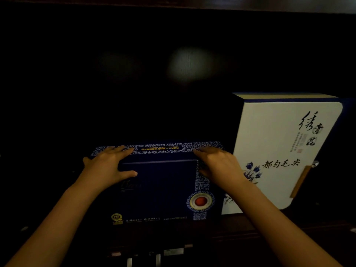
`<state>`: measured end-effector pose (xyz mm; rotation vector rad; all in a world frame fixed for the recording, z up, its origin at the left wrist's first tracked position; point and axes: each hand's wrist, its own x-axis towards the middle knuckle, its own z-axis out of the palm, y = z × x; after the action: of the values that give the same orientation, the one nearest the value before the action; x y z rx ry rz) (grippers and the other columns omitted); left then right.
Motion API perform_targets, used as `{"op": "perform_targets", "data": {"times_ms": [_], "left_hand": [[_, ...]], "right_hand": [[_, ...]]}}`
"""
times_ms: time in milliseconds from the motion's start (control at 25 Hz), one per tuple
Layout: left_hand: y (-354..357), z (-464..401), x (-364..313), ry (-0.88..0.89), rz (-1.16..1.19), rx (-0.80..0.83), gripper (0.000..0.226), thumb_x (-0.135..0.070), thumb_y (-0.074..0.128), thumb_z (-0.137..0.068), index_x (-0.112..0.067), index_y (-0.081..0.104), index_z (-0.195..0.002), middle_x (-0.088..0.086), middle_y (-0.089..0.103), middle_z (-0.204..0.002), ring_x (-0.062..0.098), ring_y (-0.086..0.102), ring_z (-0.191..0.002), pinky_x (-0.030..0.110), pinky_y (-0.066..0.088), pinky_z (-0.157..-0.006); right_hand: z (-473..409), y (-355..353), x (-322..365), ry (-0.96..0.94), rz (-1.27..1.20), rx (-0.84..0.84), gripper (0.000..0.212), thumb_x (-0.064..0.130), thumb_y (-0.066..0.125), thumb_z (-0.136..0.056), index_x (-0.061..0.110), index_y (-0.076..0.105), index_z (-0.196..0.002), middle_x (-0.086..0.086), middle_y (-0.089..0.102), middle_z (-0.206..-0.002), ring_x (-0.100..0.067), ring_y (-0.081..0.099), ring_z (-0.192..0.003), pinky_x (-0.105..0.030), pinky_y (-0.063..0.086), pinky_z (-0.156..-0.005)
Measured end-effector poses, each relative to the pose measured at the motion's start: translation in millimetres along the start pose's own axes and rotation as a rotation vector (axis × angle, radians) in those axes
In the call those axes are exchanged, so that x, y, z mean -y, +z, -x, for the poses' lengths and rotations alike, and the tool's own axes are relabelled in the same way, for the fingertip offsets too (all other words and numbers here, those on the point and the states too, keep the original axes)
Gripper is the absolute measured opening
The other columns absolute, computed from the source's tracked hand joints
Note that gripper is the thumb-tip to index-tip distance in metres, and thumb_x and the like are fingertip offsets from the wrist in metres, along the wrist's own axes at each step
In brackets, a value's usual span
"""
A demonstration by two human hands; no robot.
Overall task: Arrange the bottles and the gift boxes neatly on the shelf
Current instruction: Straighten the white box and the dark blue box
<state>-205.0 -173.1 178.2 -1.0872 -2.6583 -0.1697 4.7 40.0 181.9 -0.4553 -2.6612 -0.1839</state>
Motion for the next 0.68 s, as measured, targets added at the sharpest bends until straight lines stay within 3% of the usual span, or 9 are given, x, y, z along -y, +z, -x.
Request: {"op": "perform_targets", "data": {"times_ms": [200,360,560,680], "left_hand": [[4,1,0,0.042,-0.045,-0.066,0.081,-0.067,0.052,-0.074,-0.04,0.018,-0.142,-0.007,0.02,-0.155,0.015,0.018,-0.143,0.053,0.017,-0.113],[2,1,1,0.092,-0.013,-0.087,0.082,-0.062,0.059,-0.073,-0.032,0.025,-0.142,-0.002,0.028,-0.153,0.017,0.027,-0.14,0.038,0.028,-0.113],[-15,-2,-16,0.06,-0.049,0.002,0.079,-0.052,0.066,-0.074,-0.023,0.033,-0.139,0.004,0.042,-0.145,0.021,0.043,-0.129,0.035,0.043,-0.102],[-27,-7,-30,0.04,-0.143,0.177,0.072,-0.048,0.067,-0.074,-0.017,0.04,-0.134,0.008,0.05,-0.135,0.024,0.052,-0.118,0.037,0.049,-0.094]], "right_hand": [[3,3,-2,-0.018,-0.045,-0.057,0.058,0.018,0.065,-0.079,0.018,0.044,-0.132,-0.008,0.053,-0.135,-0.029,0.051,-0.12,-0.038,0.044,-0.095],[1,1,-1,-0.008,-0.032,-0.03,0.058,0.021,0.063,-0.08,0.021,0.042,-0.134,-0.005,0.051,-0.137,-0.027,0.05,-0.122,-0.037,0.044,-0.095],[-6,-12,3,-0.013,0.112,0.06,0.045,0.018,0.06,-0.082,0.015,0.046,-0.125,-0.01,0.055,-0.123,-0.033,0.053,-0.11,-0.041,0.049,-0.08],[-10,-20,9,-0.014,0.127,0.147,0.044,0.022,0.061,-0.083,0.013,0.046,-0.124,-0.014,0.053,-0.123,-0.036,0.053,-0.109,-0.045,0.048,-0.079]]}}
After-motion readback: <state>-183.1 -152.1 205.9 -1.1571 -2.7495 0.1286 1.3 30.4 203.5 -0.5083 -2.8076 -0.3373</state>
